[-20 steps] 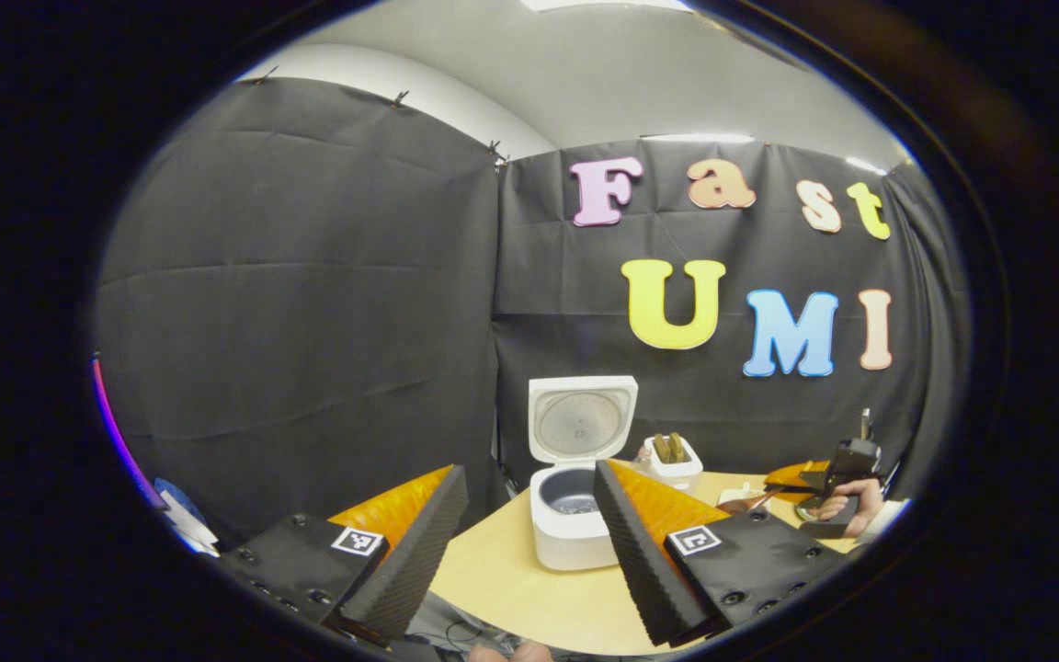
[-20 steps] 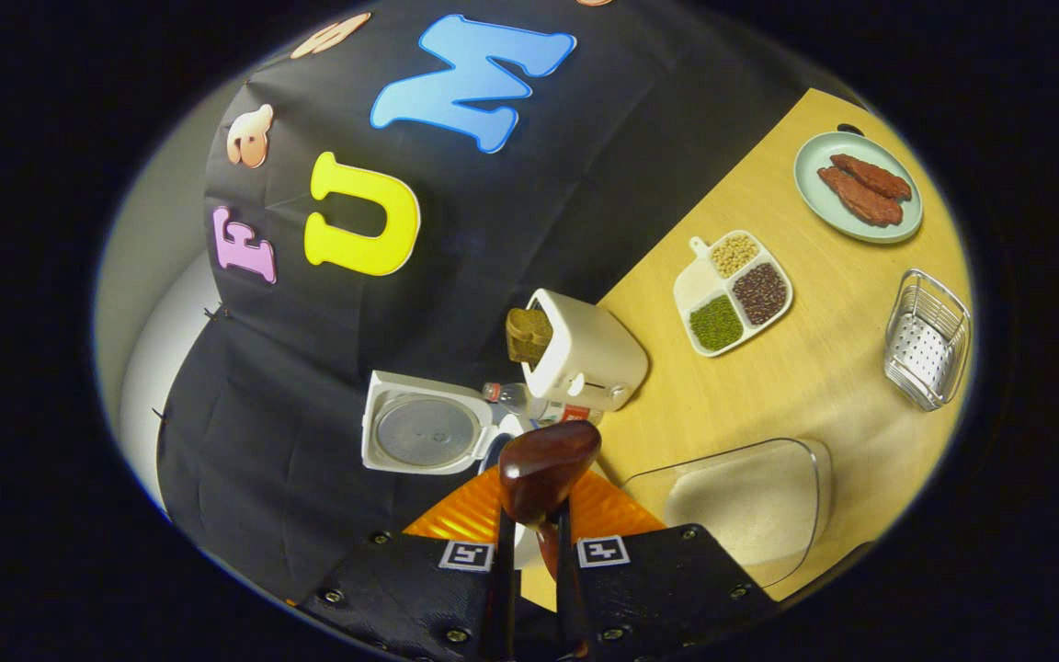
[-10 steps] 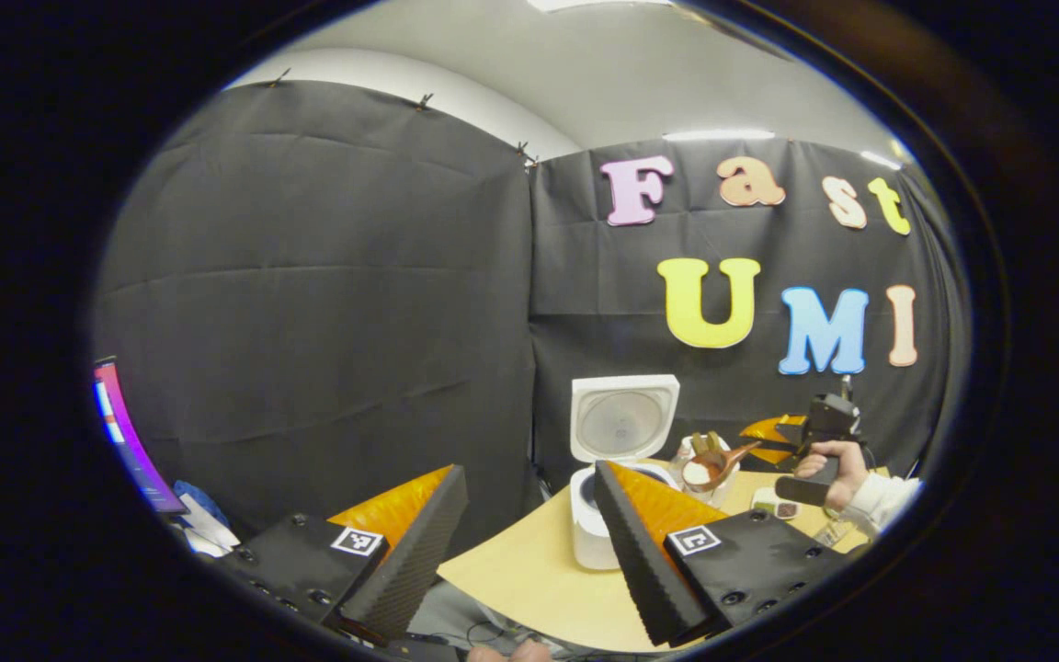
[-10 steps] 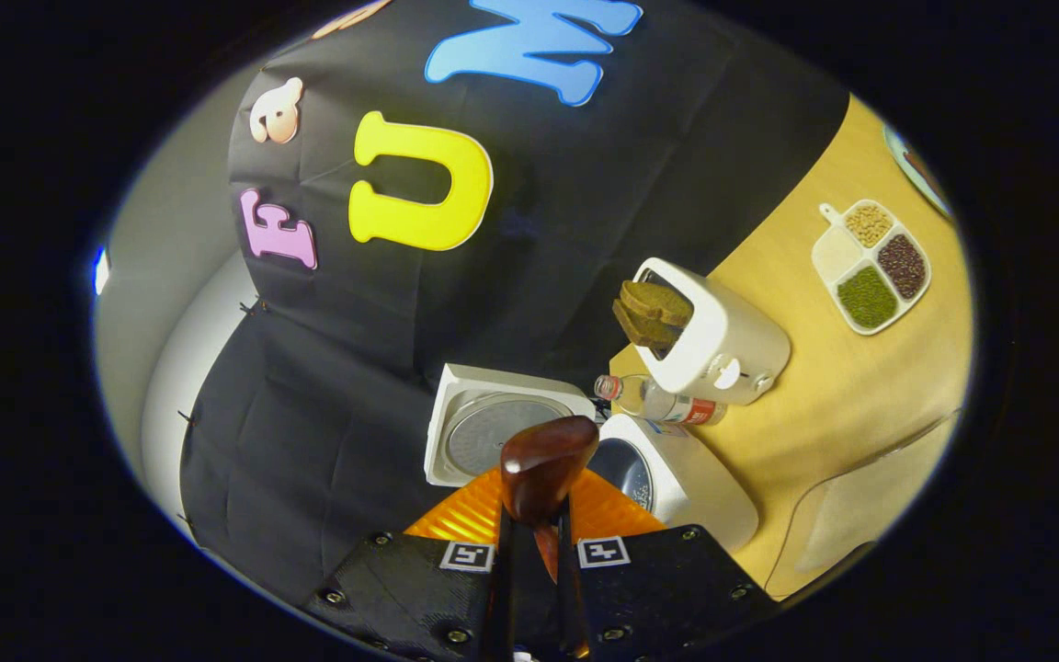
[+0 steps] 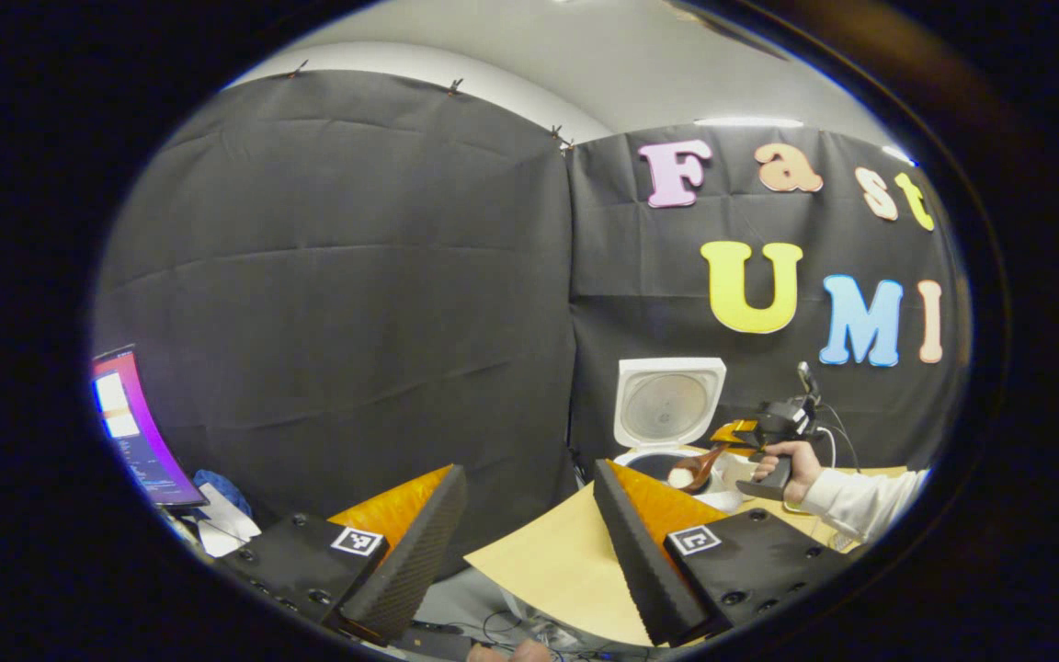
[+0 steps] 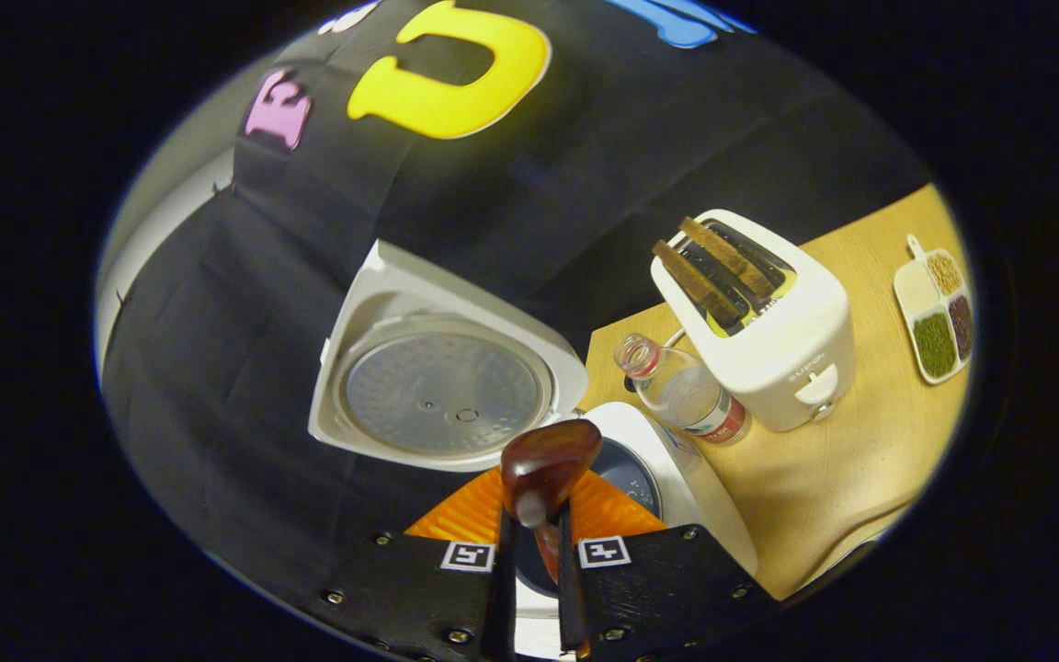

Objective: Close the left gripper, press the button to open the rice cooker; take a wooden spoon from the chopstick holder with the right hand, scoop a spoonful of rice and pour it into the rice cooker, then put the wooden spoon back into the chopstick holder.

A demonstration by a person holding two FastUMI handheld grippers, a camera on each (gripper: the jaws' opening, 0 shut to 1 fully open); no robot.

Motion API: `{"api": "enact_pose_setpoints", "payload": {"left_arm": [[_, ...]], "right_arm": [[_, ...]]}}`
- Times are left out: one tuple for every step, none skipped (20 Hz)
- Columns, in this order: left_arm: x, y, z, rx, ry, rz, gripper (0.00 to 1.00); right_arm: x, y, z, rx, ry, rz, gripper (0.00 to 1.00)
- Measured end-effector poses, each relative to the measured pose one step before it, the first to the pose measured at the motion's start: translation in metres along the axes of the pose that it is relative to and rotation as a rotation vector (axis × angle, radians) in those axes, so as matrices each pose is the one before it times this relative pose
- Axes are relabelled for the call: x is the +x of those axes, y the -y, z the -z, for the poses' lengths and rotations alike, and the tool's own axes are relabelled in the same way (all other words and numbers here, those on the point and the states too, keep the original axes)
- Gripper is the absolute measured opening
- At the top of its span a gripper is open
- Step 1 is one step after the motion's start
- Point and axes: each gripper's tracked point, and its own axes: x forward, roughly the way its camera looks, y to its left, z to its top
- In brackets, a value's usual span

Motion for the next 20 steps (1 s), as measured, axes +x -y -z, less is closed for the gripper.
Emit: {"api": "enact_pose_setpoints", "payload": {"left_arm": [[0.00027, -0.00043, -0.00045, -0.00337, -0.00366, -0.00972, 0.94], [-0.00006, -0.00158, 0.0001, -0.00281, -0.00255, -0.00797, 0.94], [0.00081, -0.00287, 0.0027, -0.00174, -0.00276, -0.00872, 0.93], [0.00059, -0.00225, 0.0013, -0.00375, -0.0005, -0.00774, 0.96], [0.00187, -0.00434, 0.00402, -0.00416, -0.0007, -0.00605, 1.0], [0.00267, -0.00451, 0.00107, -0.0031, -0.00124, -0.00419, 1.0], [-0.00475, -0.00812, -0.00006, -0.00202, 0.00137, -0.00305, 1.0], [-0.00254, -0.003, -0.00054, -0.00094, -0.00087, 0.00067, 0.97], [-0.00255, 0.00119, -0.00092, -0.00081, 0.00012, 0.00221, 1.0], [-0.0017, 0.00029, -0.00089, -0.00039, 0.00073, 0.0046, 1.0], [-0.00104, 0.00182, 0.00008, -0.00035, -0.00057, 0.00462, 0.94], [-0.00116, -0.00057, -0.00087, -0.00318, 0.00101, 0.00139, 0.94], [0.00069, -0.00098, 0.00062, -0.00594, 0.00313, 0.00008, 0.94], [-0.00119, -0.00007, -0.00197, -0.00532, 0.00223, 0.00244, 0.97], [-0.00086, -0.00158, -0.00049, 0.00033, 0.00236, -0.00074, 0.96], [-0.00125, -0.00185, -0.00152, 0.00358, -0.00106, -0.00227, 0.98], [-0.00295, -0.00279, 0.00098, 0.00427, -0.00112, -0.00279, 1.0], [-0.00234, -0.00443, -0.00002, 0.00396, 0.00139, -0.00534, 0.97], [-0.00291, -0.00592, 0.00046, 0.00237, 0.00183, -0.00859, 1.0], [-0.00284, -0.00629, -0.00081, -0.00107, 0.00035, -0.00878, 0.99]], "right_arm": [[0.00138, -0.0016, 0.00905, -0.06218, -0.01551, 0.00301, 0.18], [0.00348, -0.00315, 0.00592, -0.06204, -0.01188, 0.00378, 0.19], [0.00187, -0.00193, 0.00732, -0.05916, -0.01104, 0.00587, 0.19], [0.00086, -0.0027, 0.00524, -0.05884, -0.00547, 0.00716, 0.18], [0.00148, -0.00248, 0.00573, -0.05812, -0.00171, 0.0075, 0.19], [-0.00087, -0.00262, 0.00204, -0.0542, 0.00321, 0.00137, 0.18], [-0.00198, -0.00388, 0.0023, -0.0497, 0.00125, -0.00479, 0.18], [-0.00367, -0.00302, -0.00103, -0.04942, 0.01064, -0.00128, 0.18], [-0.00358, -0.00375, -0.00199, -0.04856, 0.01079, 0.00012, 0.18], [-0.00549, -0.00399, -0.00343, -0.05552, 0.00975, 0.00024, 0.18], [-0.007, -0.00338, -0.00888, -0.06332, 0.03876, 0.00332, 0.18], [-0.00329, -0.00496, -0.01104, -0.06708, 0.04059, 0.00341, 0.18], [-0.00378, -0.00243, -0.00728, -0.06196, 0.02684, 0.00362, 0.18], [-0.00099, -0.00271, -0.00232, -0.04409, -0.00198, -0.00384, 0.18], [-0.00017, -0.00471, -0.00056, -0.03146, -0.00034, -0.00519, 0.18], [0.00362, -0.0018, 0.00201, -0.02196, 0.00144, -0.00072, 0.18], [0.00286, -0.00134, 0.00269, -0.02499, -0.00408, 0.00281, 0.18], [0.00266, 0.00065, 0.00402, -0.04258, -0.00484, 0.01339, 0.18], [0.00133, -0.00203, 0.00333, -0.03945, -0.00969, 0.00627, 0.18], [0.00071, -0.00494, 0.00168, -0.00815, -0.01119, -0.00268, 0.18]]}}
